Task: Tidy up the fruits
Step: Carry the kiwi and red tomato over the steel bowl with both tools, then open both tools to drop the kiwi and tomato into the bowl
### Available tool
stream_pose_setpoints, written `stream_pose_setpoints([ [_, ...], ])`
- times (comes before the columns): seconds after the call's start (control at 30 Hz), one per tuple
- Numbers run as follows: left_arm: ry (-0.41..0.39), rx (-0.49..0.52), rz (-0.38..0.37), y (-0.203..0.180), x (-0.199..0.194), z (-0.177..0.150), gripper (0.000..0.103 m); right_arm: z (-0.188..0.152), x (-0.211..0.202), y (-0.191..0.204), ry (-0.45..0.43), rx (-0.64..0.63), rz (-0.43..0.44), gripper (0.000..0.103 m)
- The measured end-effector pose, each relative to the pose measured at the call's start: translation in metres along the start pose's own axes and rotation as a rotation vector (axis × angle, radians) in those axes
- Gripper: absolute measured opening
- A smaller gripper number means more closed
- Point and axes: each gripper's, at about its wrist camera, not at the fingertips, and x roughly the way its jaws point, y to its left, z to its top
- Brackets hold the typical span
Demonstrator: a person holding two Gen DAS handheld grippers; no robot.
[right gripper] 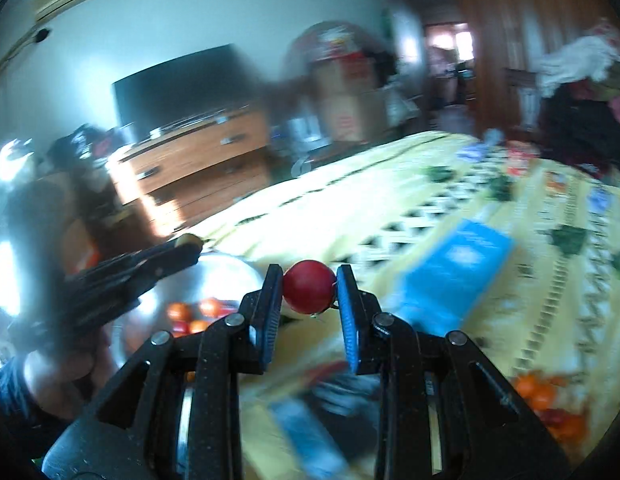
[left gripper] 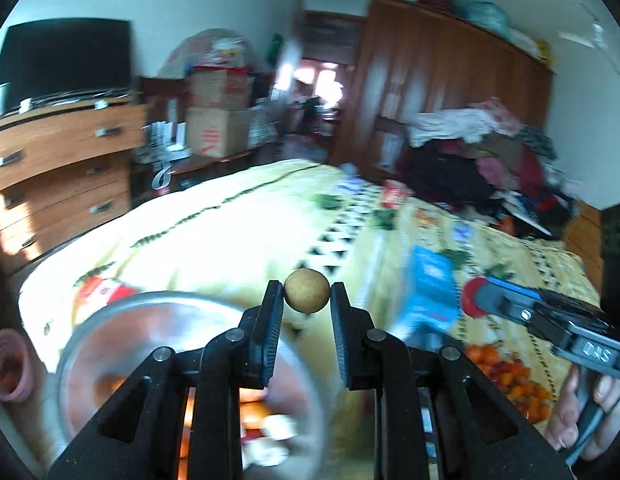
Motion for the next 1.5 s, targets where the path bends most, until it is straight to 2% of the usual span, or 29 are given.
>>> stream_pose_setpoints([
  [0.13,0.063,-0.061,0.074,0.056,0.003,-0.012,0.024,-0.007,0.048,0.046,0.076,-0.012,0.080,0.028],
  [0.27,0.136,-0.088,0.107,0.081,0.012,-0.042,0.024,-0.023,0.074,0.081,0.153,-0.042,0.113,0.028],
  [0.37,0.190,-0.109,0.116,0.092,0.015,-0.066,0.024,-0.032,0.089,0.092,0.208,-0.059,0.117,0.028],
  [0.53,0.222,-0.099,0.119,0.093,0.018,-0.079,0.023,-0.039,0.102,0.101,0.258,-0.067,0.106,0.028],
  [0.7,0.226,-0.098,0.111,0.090,0.023,-0.073,0.024,-0.043,0.108,0.107,0.284,-0.062,0.088,0.028],
  [1.3,0.259,-0.104,0.120,0.094,0.032,-0.081,0.024,-0.050,0.121,0.113,0.328,-0.060,0.075,0.030],
  [1.33,0.262,-0.102,0.123,0.094,0.033,-0.081,0.025,-0.051,0.122,0.113,0.331,-0.059,0.075,0.030],
  [1.5,0.264,-0.103,0.147,0.095,0.033,-0.081,0.045,-0.050,0.124,0.112,0.334,-0.056,0.075,0.030],
])
